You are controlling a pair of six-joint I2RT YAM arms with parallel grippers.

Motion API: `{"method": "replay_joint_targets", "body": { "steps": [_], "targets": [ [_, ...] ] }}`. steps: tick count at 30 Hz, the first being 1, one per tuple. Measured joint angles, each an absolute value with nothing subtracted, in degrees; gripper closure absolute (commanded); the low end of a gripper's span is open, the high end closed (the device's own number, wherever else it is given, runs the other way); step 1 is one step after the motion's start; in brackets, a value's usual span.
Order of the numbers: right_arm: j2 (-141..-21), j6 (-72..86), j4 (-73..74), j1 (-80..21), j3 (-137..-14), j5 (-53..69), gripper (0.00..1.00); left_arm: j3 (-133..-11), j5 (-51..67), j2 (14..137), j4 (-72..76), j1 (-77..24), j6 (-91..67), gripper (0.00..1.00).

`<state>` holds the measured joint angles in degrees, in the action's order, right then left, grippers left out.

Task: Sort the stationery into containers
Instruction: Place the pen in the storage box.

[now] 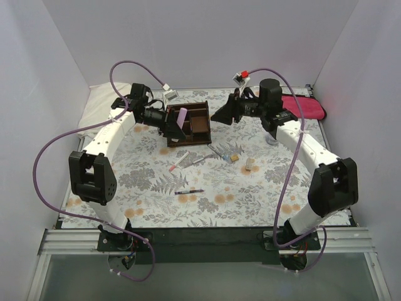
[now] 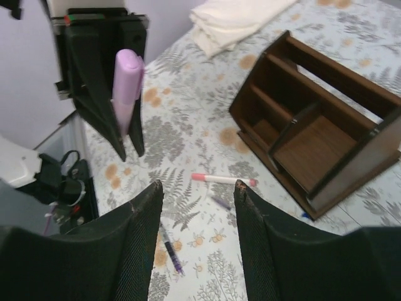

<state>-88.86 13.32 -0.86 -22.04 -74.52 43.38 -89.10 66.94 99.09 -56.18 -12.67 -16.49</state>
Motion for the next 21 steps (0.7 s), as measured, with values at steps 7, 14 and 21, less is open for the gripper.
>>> {"method": "replay_joint_targets", "body": {
  "steps": [7, 14, 21],
  "targets": [
    [-94.4, 26.6, -18.5, -22.4, -75.6, 58.3, 0.42, -89.6, 73.3, 99.1, -47.6, -12.6, -25.4, 1.0],
    [-97.0, 37.3, -31.8, -23.3, -77.3, 62.1, 0.4, -88.5, 77.6, 98.9, -38.3, -14.1, -34.0, 1.0],
    [-100.1, 43.0, -38.0, -25.6, -81.0, 61.9, 0.38, -88.5, 78.1, 98.9, -33.9, -17.6, -38.1, 1.0]
  ]
}}
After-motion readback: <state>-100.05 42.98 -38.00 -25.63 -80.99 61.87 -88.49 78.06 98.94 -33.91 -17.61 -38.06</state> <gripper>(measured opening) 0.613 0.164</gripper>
